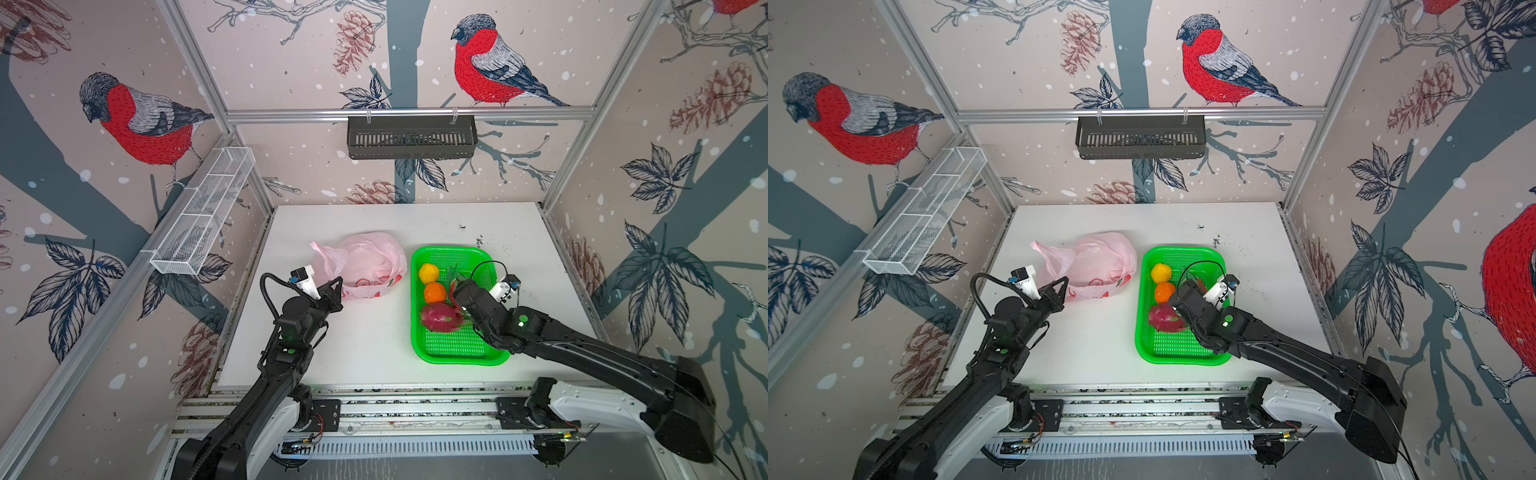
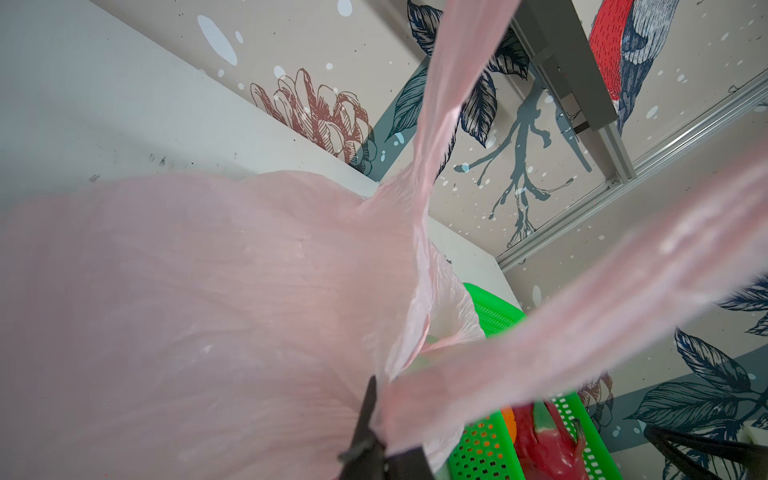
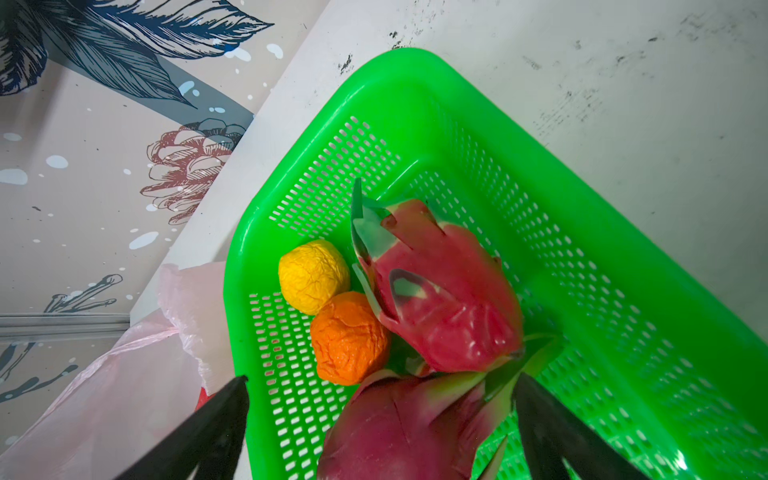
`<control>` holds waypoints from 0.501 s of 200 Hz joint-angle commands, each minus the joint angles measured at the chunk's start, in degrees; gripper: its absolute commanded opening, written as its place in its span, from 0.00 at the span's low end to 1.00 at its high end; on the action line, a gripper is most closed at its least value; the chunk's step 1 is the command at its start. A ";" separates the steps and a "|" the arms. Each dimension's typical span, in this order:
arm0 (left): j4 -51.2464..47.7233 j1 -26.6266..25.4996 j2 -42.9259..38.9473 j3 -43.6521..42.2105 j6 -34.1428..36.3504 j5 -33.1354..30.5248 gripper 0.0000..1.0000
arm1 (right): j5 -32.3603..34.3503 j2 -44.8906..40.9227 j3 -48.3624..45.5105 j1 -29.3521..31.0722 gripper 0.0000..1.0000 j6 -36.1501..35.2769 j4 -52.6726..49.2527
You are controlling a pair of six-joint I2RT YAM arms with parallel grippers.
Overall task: Untie the knot of the plastic bag and take out the fruit
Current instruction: 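Open the right gripper and raise it while the left gripper releases the bag handle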
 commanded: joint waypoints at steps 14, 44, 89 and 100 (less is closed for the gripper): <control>6.74 -1.13 4.81 2.28 0.66 0.58 0.01 | -0.98 0.06 -0.16 -2.42 0.99 -7.15 5.78; 9.01 -4.06 10.38 4.95 1.68 -0.43 0.01 | -2.96 0.23 -0.15 -4.64 0.99 -10.60 8.37; 4.89 -4.73 11.60 8.71 3.84 -2.96 0.24 | -3.68 -1.03 -0.80 -6.89 0.99 -13.67 9.65; 0.92 -4.73 10.23 10.00 5.47 -4.56 0.32 | -3.95 -1.86 -1.44 -7.62 0.99 -14.45 10.46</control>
